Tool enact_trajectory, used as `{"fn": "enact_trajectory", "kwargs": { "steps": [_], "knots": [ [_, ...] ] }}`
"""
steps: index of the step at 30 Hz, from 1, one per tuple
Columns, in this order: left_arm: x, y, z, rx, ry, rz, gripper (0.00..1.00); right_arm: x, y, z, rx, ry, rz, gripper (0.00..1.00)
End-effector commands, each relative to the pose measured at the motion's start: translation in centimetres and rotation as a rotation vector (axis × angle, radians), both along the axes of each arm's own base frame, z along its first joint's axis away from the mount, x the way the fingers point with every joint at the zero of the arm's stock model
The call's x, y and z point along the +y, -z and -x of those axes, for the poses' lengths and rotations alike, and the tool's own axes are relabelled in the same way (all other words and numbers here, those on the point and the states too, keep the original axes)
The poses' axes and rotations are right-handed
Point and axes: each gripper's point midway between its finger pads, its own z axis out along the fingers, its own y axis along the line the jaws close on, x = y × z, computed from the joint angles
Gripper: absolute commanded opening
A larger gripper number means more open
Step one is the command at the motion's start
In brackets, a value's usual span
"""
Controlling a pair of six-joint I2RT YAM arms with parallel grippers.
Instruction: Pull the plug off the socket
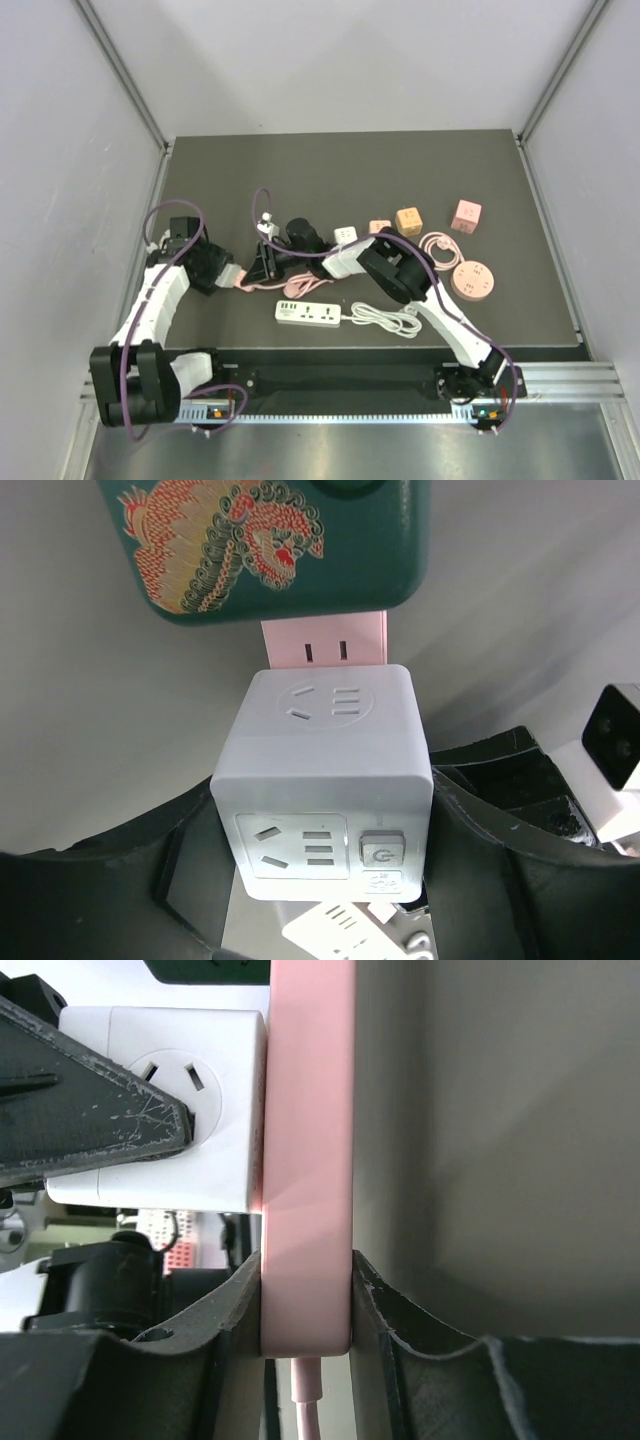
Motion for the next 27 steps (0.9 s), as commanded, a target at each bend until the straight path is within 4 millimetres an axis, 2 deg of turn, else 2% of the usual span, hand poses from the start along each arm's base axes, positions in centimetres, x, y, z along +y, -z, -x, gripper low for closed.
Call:
{"fn": "enact_trajectory", "kwargs": {
  "steps": [1,5,8,12,14,15,18,19,21,22,23,27],
  "knots": [
    [1.9,-3.6,0.7,-0.057,0.036,-0.131,0.0,0.3,0.7,-1.0,0.021,0.063,0.004,0.0],
    [0.5,-6.4,0.2,-0.135,0.085,-0.07,0.0,0.3,2.9,-1.3,0.007,0.091,0.128,0.0],
    [-1.0,-7.7,-0.5,-0.198,0.122,0.002,0.0,0.4,3.9,-1.3,0.018,0.116,0.197,0.0],
    [-1.4,-7.8,-0.4,-0.208,0.159,0.004,0.0,0.7,4.4,-0.7,0.087,0.113,0.2,0.0],
    [-2.3,-8.3,-0.7,-0.267,0.19,0.039,0.0,0.8,4.7,-0.4,0.117,0.108,0.183,0.0],
    [-2.6,-7.6,-0.4,-0.266,0.187,0.063,0.0,0.8,4.4,0.0,0.16,0.1,0.17,0.0],
    [-3.9,-7.9,-0.4,-0.326,0.182,0.139,0.0,1.0,4.6,0.3,0.198,0.091,0.152,0.0],
    [-3.9,-8.1,-0.3,-0.331,0.177,0.141,0.0,1.0,4.9,0.4,0.207,0.093,0.159,0.0],
    [-2.6,-8.9,-0.4,-0.318,0.161,0.061,0.0,0.9,5.2,0.2,0.211,0.098,0.17,0.0],
    [-1.8,-8.1,0.8,-0.238,0.152,0.016,0.0,0.8,5.5,0.2,0.215,0.101,0.179,0.0],
    [0.3,-8.6,0.9,-0.22,0.118,-0.102,0.0,0.8,5.6,0.2,0.211,0.103,0.182,0.0],
    [2.1,-8.1,3.1,-0.152,0.07,-0.227,0.0,0.9,5.6,-0.4,0.16,0.127,0.21,0.0]
  ]
}}
